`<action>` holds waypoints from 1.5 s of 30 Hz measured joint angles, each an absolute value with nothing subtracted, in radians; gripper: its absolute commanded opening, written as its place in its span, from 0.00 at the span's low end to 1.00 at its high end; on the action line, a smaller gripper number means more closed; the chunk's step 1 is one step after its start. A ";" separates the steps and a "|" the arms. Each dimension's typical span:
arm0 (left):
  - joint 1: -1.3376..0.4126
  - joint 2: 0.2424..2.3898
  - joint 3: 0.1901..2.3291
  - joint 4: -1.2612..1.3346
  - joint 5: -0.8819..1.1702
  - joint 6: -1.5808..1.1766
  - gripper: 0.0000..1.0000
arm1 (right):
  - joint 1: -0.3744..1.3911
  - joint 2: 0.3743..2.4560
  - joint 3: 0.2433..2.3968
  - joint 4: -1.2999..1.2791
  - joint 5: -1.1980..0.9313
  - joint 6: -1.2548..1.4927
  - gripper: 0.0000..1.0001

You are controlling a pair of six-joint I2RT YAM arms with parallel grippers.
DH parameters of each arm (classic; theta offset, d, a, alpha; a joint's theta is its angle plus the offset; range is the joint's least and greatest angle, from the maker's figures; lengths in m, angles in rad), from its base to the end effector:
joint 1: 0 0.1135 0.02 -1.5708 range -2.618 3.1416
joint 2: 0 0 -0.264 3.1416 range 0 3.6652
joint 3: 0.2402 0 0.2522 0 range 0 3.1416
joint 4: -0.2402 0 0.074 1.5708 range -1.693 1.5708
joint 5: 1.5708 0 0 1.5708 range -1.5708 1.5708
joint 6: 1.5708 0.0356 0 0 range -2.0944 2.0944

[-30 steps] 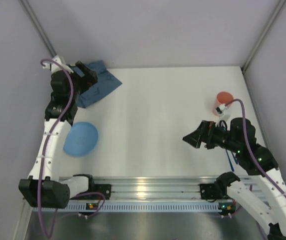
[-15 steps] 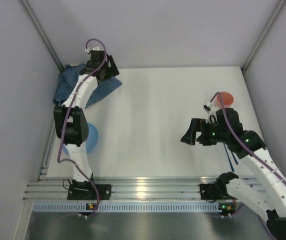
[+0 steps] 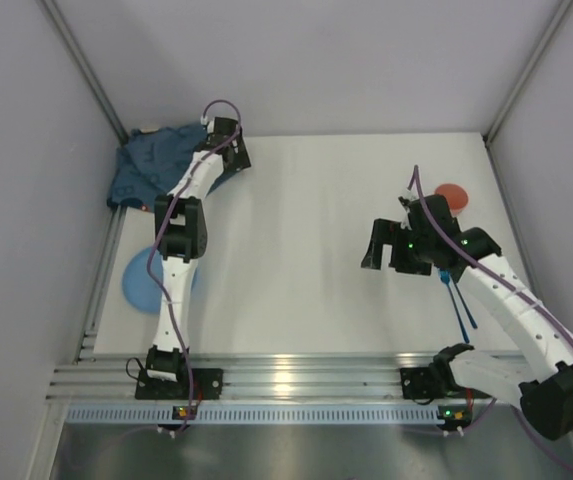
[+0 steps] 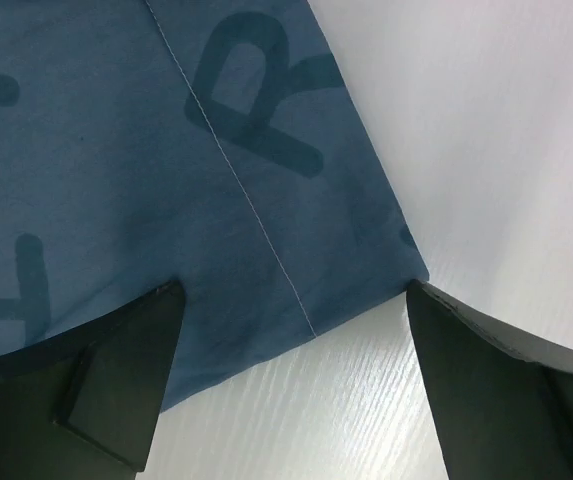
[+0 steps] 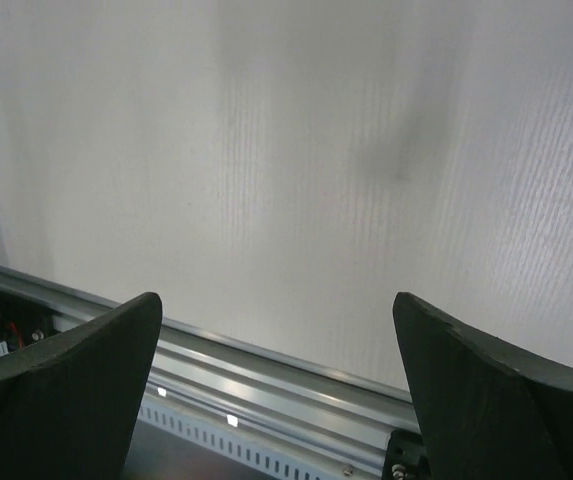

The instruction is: Set the dinner table for one person

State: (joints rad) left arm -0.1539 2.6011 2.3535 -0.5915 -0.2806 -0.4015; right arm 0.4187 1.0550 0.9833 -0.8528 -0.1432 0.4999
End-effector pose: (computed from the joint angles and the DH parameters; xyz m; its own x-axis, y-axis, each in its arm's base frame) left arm 0.5656 -0.0778 0.1670 -0.6629 -0.2772 -0.6955 -0.3200 0.9447 -0.0715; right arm 0.1845 0.0877 0.2982 -0.8706 0.1319 -0.4739 -0.0725 0.9185 0.3887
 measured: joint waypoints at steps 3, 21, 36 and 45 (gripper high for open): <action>-0.154 2.614 2.372 -0.596 -0.295 -0.399 0.97 | 0.416 1.110 1.015 -0.843 -0.132 0.509 1.00; -0.055 2.613 2.375 -0.596 -0.092 -0.442 0.00 | 0.416 1.290 1.089 -0.807 -0.175 0.460 0.99; -0.601 2.263 2.038 -0.786 -0.133 -0.466 0.00 | 0.372 1.122 1.316 -1.002 -0.022 0.392 1.00; -0.838 2.183 2.033 -0.908 -0.062 -0.710 0.99 | 0.350 1.026 1.330 -1.146 0.083 0.366 1.00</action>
